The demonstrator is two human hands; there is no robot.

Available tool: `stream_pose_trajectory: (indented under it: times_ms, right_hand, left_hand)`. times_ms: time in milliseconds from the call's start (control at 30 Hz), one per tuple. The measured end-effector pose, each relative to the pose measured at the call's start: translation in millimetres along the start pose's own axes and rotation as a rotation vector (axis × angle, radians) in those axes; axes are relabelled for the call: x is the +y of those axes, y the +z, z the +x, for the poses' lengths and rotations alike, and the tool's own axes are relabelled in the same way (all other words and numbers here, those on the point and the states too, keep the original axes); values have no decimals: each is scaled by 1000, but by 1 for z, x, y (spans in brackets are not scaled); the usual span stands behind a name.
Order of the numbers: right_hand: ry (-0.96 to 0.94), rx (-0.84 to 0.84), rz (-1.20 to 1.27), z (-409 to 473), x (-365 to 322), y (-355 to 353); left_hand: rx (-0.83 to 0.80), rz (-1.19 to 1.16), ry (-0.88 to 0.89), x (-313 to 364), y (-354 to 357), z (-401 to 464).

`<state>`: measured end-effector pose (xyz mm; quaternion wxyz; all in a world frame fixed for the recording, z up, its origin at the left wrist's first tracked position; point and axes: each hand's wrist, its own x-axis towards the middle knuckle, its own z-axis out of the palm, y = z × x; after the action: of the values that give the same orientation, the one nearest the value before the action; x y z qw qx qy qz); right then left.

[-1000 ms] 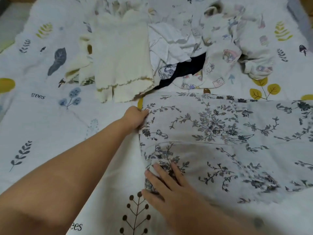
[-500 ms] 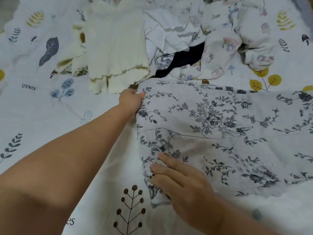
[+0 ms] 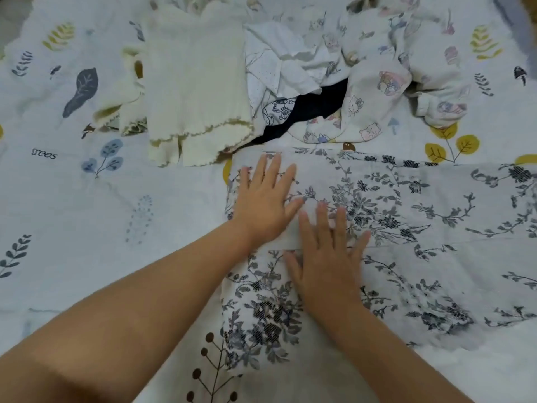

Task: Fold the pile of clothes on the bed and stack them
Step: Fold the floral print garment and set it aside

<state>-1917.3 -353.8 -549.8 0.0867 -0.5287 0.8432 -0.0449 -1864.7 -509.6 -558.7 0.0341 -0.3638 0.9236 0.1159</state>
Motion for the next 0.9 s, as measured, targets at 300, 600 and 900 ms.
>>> stream_pose_trajectory:
  times_ms: [300, 600, 900]
  right_hand:
    - [92, -61, 87, 16, 37, 3]
    - [321, -118, -61, 29, 106, 17]
    - [255, -199, 45, 31, 111, 4]
  left_hand:
    - [-59, 133, -18, 4, 13, 7]
    - [-90, 178, 159, 50, 34, 54]
    - [-242, 231, 112, 61, 22, 54]
